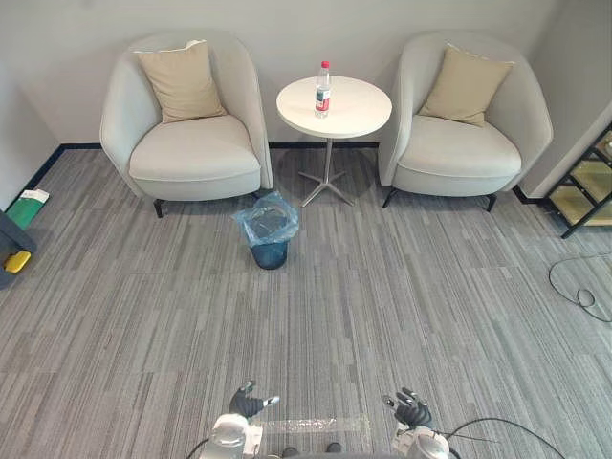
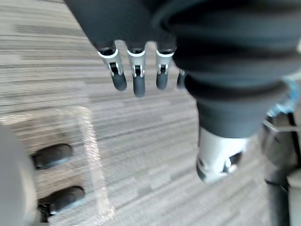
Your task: Gather rubbish on tea table into small bin, then transfer packed bag to large trash can.
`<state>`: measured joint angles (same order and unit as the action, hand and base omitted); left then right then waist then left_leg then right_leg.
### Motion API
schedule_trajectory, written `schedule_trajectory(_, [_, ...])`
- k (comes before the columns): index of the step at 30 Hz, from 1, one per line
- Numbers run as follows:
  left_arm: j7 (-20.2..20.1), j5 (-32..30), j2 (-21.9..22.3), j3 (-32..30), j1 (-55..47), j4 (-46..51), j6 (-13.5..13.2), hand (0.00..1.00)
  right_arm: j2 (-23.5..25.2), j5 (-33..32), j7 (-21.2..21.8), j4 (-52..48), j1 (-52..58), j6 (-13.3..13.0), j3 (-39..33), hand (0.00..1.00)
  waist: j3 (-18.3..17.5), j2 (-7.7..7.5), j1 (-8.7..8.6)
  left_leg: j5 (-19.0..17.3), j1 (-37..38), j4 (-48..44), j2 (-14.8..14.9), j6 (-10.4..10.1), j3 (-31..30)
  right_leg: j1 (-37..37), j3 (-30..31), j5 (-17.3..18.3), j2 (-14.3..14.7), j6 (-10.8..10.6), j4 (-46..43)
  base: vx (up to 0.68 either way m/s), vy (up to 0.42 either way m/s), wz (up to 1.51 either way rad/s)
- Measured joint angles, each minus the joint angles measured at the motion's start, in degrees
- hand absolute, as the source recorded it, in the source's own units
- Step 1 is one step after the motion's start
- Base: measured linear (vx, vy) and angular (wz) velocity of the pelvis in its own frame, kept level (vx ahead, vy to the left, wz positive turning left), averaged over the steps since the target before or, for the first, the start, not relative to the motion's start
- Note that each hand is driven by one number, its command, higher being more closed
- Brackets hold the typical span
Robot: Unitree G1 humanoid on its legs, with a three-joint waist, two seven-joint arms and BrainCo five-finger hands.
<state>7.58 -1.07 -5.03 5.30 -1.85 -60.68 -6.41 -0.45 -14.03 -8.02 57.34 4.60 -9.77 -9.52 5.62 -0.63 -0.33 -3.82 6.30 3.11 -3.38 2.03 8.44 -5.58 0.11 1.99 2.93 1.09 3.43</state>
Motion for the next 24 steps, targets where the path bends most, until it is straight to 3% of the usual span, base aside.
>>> schedule_trajectory(12, [-0.08, -0.01, 0.96, -6.16, -1.11, -0.78, 0.56, 0.0, -0.37, 0.42, 1.34, 2.29, 0.21, 1.32, -2.26, 0.0, 0.01, -0.04, 0.22, 0.03, 0.33, 0.91, -0.22, 0.05, -1.01, -0.26, -1.46, 0.29, -0.09, -0.44, 0.31, 0.0, -0.012, 0.04])
schedule_trajectory(24, [-0.23, -0.89, 1.09, -5.92, -1.14, -0.77, 0.57, 0.0, -0.21, -1.92, 3.29, 2.33, 0.32, 1.44, -2.03, 0.0, -0.04, 0.07, 0.28, 0.03, 0.68, 0.92, -0.21, 0.05, -0.86, -0.51, -1.44, 0.33, -0.1, -0.48, 0.29, -0.02, -0.015, 0.0])
